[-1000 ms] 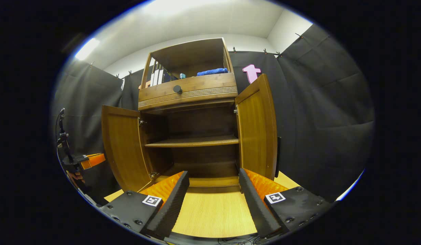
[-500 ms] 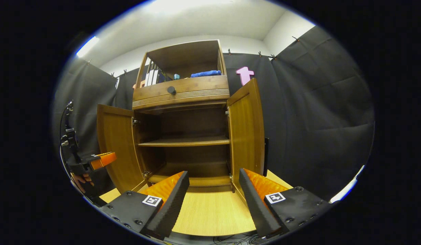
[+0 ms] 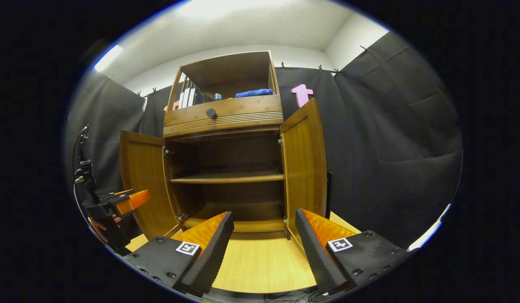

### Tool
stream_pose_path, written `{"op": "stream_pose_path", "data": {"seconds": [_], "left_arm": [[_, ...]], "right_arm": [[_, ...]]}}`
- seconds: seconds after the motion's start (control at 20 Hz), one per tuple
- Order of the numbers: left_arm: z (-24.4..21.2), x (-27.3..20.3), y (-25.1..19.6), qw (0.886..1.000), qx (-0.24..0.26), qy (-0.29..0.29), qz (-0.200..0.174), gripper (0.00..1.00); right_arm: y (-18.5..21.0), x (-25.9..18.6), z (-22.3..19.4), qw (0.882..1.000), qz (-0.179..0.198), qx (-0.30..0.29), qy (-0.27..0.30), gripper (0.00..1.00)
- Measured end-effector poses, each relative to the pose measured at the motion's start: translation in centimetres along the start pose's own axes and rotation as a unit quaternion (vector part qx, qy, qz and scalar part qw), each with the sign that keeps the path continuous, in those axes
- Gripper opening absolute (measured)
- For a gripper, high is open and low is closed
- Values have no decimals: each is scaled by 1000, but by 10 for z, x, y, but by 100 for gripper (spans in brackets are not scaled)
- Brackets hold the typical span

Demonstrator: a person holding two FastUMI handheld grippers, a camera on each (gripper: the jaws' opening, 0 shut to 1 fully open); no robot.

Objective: Open the right door of the double-door shoe cabinet with the right hand, and open the left door with the left hand.

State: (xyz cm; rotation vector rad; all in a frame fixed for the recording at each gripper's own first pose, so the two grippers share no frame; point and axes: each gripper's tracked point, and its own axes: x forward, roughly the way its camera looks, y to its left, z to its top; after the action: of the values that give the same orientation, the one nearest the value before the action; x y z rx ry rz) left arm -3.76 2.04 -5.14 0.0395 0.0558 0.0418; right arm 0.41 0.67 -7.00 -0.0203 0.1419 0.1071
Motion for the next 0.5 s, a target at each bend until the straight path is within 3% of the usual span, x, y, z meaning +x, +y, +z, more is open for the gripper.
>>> {"op": "stream_pose_path", "data": {"seconds": [0.1,0.15,0.2,0.25,0.35,0.4,0.45,0.5], "left_arm": [[2,-1,7,1000,-7,-3,9,93],[2,0,10,1000,-7,-3,13,89],[2,1,13,1000,-6,-3,18,89],[1,2,16,1000,-6,-2,21,89],[1,1,19,1000,-5,0,26,93],[1,1,21,1000,-5,-1,28,89],[2,1,22,1000,-6,-2,28,89],[2,2,21,1000,-8,-3,27,89]], "right_arm": [[1,2,0,1000,2,-1,2,95],[3,3,2,1000,3,-2,0,89],[3,3,4,1000,4,-3,-3,89],[3,5,6,1000,2,-5,-2,95],[4,5,5,1000,1,-7,-1,95],[5,5,5,1000,2,-6,-1,89],[6,6,4,1000,2,-5,1,89],[6,6,1,1000,2,-5,4,95]]}}
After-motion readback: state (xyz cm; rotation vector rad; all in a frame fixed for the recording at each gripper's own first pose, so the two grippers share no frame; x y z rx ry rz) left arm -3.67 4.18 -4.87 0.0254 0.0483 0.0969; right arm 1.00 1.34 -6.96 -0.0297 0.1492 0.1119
